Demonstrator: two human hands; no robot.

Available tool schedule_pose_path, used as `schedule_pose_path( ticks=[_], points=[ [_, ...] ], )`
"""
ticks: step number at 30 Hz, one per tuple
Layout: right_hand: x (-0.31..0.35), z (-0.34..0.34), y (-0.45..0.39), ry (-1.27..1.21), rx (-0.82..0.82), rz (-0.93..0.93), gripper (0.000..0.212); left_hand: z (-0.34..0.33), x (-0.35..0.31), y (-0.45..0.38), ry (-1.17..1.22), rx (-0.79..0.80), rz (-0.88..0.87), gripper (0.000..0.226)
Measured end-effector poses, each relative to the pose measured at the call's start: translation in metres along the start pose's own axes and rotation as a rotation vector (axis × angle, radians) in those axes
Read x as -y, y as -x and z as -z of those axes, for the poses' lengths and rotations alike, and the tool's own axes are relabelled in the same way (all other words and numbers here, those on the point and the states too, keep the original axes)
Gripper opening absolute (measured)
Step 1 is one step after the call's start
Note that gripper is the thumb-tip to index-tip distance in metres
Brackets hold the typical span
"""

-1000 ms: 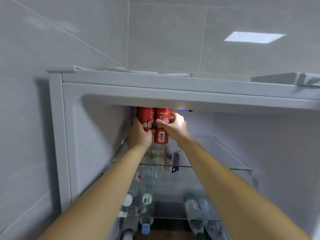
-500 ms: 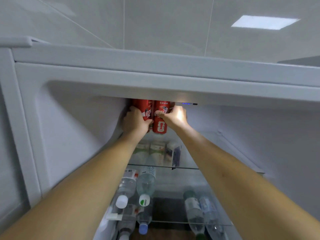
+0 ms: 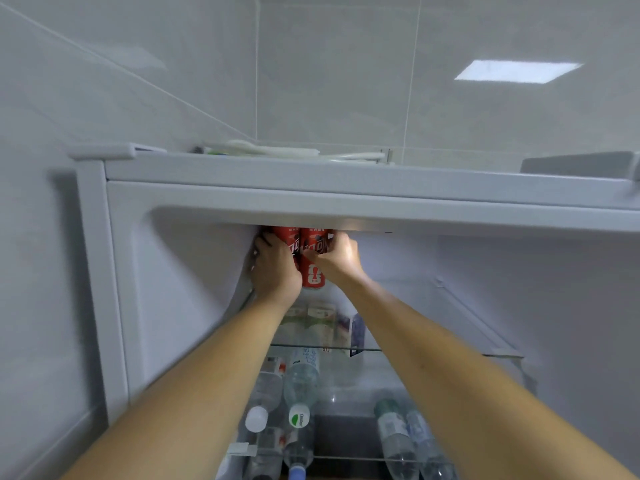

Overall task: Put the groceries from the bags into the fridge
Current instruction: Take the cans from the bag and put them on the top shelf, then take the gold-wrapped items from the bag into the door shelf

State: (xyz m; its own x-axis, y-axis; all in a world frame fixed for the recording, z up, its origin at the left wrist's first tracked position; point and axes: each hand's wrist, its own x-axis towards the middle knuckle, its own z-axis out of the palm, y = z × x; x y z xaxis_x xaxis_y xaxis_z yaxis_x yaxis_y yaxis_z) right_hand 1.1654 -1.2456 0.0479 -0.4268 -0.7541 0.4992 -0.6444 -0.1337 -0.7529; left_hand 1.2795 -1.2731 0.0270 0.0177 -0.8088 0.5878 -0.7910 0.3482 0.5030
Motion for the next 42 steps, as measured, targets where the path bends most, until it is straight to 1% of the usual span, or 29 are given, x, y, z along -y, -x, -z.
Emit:
schedule_pose_path(
  ticks=[2, 4, 8, 9, 12, 14, 16, 18, 21, 24, 27, 29, 32, 38, 42],
  points=[
    [-0.002, -0.002, 0.001, -0.009, 0.004, -0.004, 0.033, 0.003, 0.004, 0.004, 0.017, -0.003, -0.034, 0.072],
    [-0.004, 0.001, 0.007, 0.013, 0.016, -0.013, 0.042, 0.010, 0.007, 0.011, 0.031, 0.011, -0.059, 0.074],
    [-0.010, 0.014, 0.032, 0.229, 0.020, 0.008, 0.068, 0.025, 0.014, 0.027, 0.025, 0.042, -0.103, 0.070],
    [-0.011, 0.019, 0.041, 0.292, 0.034, 0.024, 0.069, 0.030, 0.015, 0.031, 0.021, 0.057, -0.109, 0.065],
    [-0.012, 0.036, 0.070, 0.478, 0.125, 0.074, 0.063, 0.046, 0.019, 0.047, -0.026, 0.136, -0.159, 0.053],
    [-0.008, 0.049, 0.089, 0.584, 0.176, 0.117, 0.061, 0.057, 0.023, 0.061, -0.056, 0.193, -0.187, 0.056],
    [-0.001, 0.060, 0.109, 0.623, 0.199, 0.145, 0.058, 0.068, 0.028, 0.079, -0.074, 0.252, -0.240, 0.061],
    [0.005, 0.068, 0.132, 0.541, 0.208, 0.147, 0.054, 0.082, 0.033, 0.102, -0.107, 0.272, -0.287, 0.062],
    [0.007, 0.074, 0.172, 0.390, 0.196, 0.152, 0.050, 0.116, 0.036, 0.143, -0.100, 0.247, -0.306, 0.061],
    [0.008, 0.073, 0.210, 0.356, 0.178, 0.255, 0.045, 0.153, 0.038, 0.186, -0.104, 0.210, -0.304, 0.062],
    [0.022, 0.073, 0.252, 0.328, 0.161, 0.416, 0.042, 0.185, 0.045, 0.236, -0.141, 0.186, -0.299, 0.057],
    [0.037, 0.073, 0.283, 0.312, 0.209, 0.502, 0.047, 0.205, 0.050, 0.275, -0.156, 0.199, -0.272, 0.058],
    [0.056, 0.071, 0.323, 0.290, 0.291, 0.561, 0.050, 0.238, 0.063, 0.318, -0.203, 0.165, -0.208, 0.057],
    [0.107, 0.069, 0.437, 0.163, 0.421, 0.696, 0.047, 0.343, 0.104, 0.425, -0.363, 0.073, -0.053, 0.059],
    [0.139, 0.058, 0.525, 0.083, 0.537, 0.764, 0.048, 0.419, 0.136, 0.517, -0.451, 0.007, 0.044, 0.057]
  ],
)
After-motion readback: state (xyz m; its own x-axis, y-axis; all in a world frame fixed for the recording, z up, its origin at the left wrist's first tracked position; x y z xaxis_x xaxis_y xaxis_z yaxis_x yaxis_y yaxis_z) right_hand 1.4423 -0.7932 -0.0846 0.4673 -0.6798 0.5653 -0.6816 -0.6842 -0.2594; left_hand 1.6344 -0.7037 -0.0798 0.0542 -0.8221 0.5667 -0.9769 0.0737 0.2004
